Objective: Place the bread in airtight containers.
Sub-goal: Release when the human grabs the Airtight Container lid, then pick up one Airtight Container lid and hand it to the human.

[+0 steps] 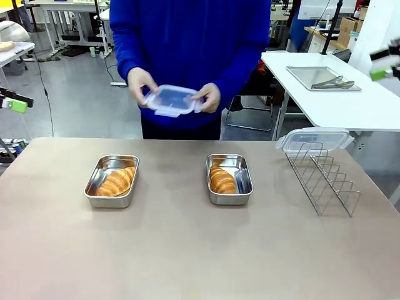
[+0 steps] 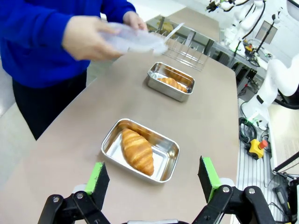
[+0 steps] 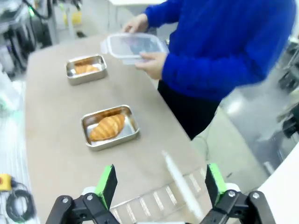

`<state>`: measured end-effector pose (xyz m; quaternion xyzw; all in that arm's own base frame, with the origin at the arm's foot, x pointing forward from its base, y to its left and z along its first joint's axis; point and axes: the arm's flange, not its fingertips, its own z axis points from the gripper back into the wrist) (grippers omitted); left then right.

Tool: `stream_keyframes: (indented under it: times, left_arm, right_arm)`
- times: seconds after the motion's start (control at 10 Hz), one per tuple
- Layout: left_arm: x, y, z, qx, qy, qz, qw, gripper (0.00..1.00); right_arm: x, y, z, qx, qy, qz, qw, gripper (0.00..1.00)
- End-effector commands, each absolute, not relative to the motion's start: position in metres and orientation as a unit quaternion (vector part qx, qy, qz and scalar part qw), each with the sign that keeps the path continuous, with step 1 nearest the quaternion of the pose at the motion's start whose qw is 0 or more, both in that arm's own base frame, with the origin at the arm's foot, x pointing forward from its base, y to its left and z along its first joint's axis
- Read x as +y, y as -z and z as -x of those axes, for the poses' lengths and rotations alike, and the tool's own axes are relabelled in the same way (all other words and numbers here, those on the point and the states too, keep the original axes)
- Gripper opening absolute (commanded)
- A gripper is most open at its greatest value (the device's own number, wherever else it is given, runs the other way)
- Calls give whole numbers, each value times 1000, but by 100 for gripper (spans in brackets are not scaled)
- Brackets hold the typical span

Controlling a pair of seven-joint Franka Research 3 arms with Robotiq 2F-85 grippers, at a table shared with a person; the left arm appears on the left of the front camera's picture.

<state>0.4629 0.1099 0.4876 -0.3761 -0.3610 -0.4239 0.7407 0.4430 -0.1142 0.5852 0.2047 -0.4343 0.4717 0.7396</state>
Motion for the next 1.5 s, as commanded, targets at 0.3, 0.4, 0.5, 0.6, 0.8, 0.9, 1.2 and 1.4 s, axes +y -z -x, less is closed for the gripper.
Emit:
stream_keyframes:
  times: [0.3, 0.4, 0.5, 0.6, 0.8, 0.9, 1.2, 1.4]
  left_arm:
    - [109, -489, -463, -362, 428, 379, 736, 100]
    - [109, -489, -463, -362, 428, 379, 736, 100]
    - [109, -489, -463, -362, 428, 379, 736, 100]
    - [109, -489, -463, -362, 428, 379, 736, 100]
    - [109, -489, -463, -362, 428, 379, 736, 100]
    - [109, -489, -463, -362, 428, 379, 736, 100]
    - [109, -489, -463, -362, 428, 379, 736, 100]
    - [109, -489, -463, -362, 428, 379, 736, 100]
  right_arm:
    - [-139, -543, -418, -452, -442, -250, 733, 100]
    - [-149, -538, -425, -420, -426, -260, 758, 100]
    - [-149, -538, -425, -420, -426, -260, 758, 100]
    - [-149, -538, -425, -420, -426, -260, 758, 100]
    - [-149, -538, -425, -420, -426, -260, 758, 100]
    - [-149, -538, -425, -420, -426, -260, 758, 100]
    - [-149, -538, -425, -420, -426, -260, 758, 100]
    - [-149, -538, -425, -420, -426, -260, 758, 100]
